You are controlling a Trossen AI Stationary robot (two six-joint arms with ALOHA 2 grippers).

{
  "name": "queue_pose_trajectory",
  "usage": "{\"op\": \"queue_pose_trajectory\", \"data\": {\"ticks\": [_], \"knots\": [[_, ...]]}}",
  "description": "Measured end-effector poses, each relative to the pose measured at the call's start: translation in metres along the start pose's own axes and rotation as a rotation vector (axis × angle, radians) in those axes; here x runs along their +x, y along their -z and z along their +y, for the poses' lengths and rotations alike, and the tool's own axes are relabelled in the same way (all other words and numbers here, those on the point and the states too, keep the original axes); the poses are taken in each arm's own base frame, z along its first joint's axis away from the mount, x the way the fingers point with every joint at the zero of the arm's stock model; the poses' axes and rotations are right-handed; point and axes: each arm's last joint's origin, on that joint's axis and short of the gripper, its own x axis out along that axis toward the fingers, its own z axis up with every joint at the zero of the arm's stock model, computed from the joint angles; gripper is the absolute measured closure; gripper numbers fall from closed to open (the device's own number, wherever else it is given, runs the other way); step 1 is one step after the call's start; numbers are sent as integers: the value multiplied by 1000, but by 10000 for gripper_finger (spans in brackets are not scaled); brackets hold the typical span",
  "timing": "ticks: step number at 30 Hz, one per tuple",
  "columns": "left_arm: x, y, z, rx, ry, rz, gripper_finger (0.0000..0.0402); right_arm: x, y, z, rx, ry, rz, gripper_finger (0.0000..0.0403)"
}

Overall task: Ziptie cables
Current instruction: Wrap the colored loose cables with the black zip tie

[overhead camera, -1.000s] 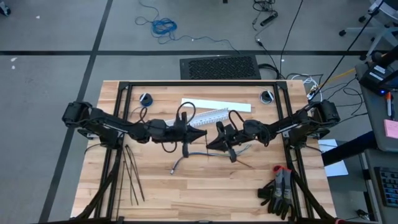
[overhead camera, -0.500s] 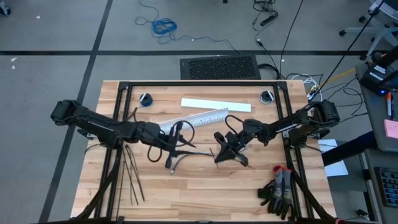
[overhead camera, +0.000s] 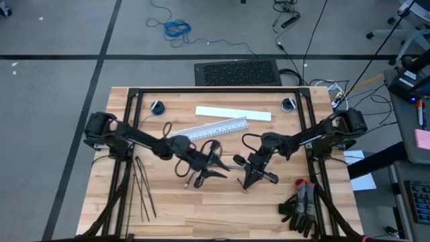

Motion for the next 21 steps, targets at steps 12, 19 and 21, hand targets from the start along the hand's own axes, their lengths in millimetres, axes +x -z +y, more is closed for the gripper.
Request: {"op": "queue_pose_trajectory", "data": {"ticks": [12, 19, 21], "knots": [[19, 2, 20, -41, 128, -66, 287, -3, 1, -3, 10, 17, 9, 403], [25, -3, 25, -23, 270, -100, 300, -3, 1, -3, -7, 14, 11, 403], [26, -2, 28, -20, 282, -91, 303, -3, 1, -3, -6, 14, 12, 403]]}}
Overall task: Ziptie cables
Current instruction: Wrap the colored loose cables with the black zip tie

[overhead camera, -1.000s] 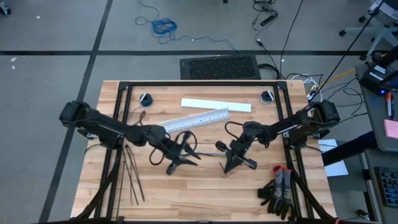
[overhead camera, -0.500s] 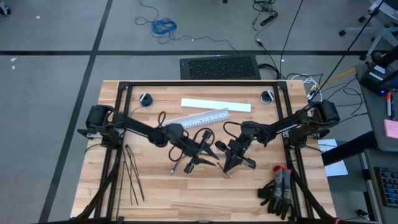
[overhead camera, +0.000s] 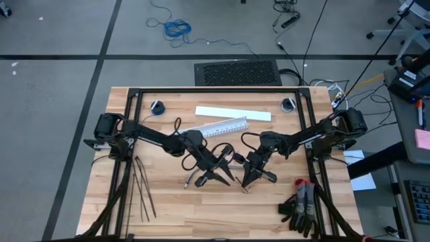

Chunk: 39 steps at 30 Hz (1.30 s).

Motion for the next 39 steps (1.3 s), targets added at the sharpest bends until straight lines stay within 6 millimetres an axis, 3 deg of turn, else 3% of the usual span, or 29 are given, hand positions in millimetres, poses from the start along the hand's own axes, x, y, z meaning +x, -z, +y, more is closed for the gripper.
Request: {"op": "queue_pose_trajectory", "data": {"ticks": [12, 26, 39], "knots": [[0, 18, 10, -44, 35, 29, 307, 0, 6, -2, 54, 41, 37, 403], [-3, 14, 15, -20, 5, 13, 308, 2, 8, -1, 37, 31, 51, 403], [-2, 13, 12, -22, 52, -3, 394, 2, 6, 0, 19, 29, 40, 403]]}}
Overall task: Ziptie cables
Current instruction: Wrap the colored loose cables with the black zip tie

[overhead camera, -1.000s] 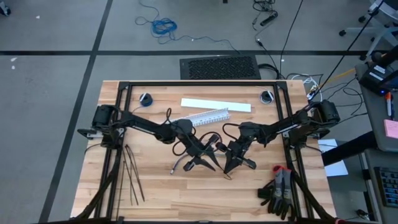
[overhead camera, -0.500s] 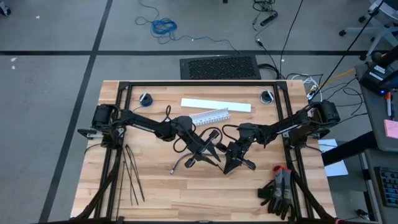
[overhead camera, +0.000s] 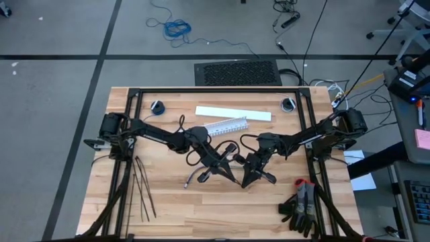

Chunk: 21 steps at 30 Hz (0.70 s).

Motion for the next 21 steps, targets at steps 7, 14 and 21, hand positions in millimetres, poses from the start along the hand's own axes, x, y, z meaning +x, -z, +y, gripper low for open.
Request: {"op": "queue_pose_trajectory", "data": {"ticks": [7, 14, 21], "knots": [[2, -1, -2, -1, 8, -3, 396, 0, 0, 0, -3, 0, -3, 403], [6, 0, -6, 2, 20, -4, 396, 0, 0, 0, 2, 0, -2, 403], [5, 4, -5, 25, -3, 30, 370, -1, 0, -1, 9, 5, -3, 403]]}}
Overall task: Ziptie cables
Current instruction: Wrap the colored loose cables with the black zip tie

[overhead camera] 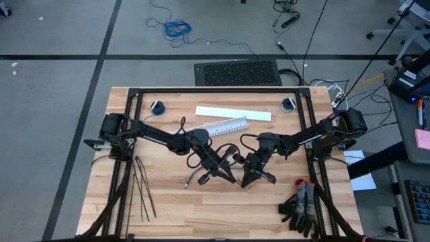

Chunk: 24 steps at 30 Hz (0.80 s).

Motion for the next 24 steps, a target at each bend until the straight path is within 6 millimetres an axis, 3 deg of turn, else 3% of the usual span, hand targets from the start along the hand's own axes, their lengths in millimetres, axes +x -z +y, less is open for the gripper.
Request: {"op": "queue_pose_trajectory", "data": {"ticks": [11, 24], "knots": [[0, 1, -1, -69, 4, 6, 279, 0, 4, -1, 22, 6, 26, 403], [2, -4, 2, -65, -11, -14, 286, 0, 3, -1, 2, 5, 23, 403]]}}
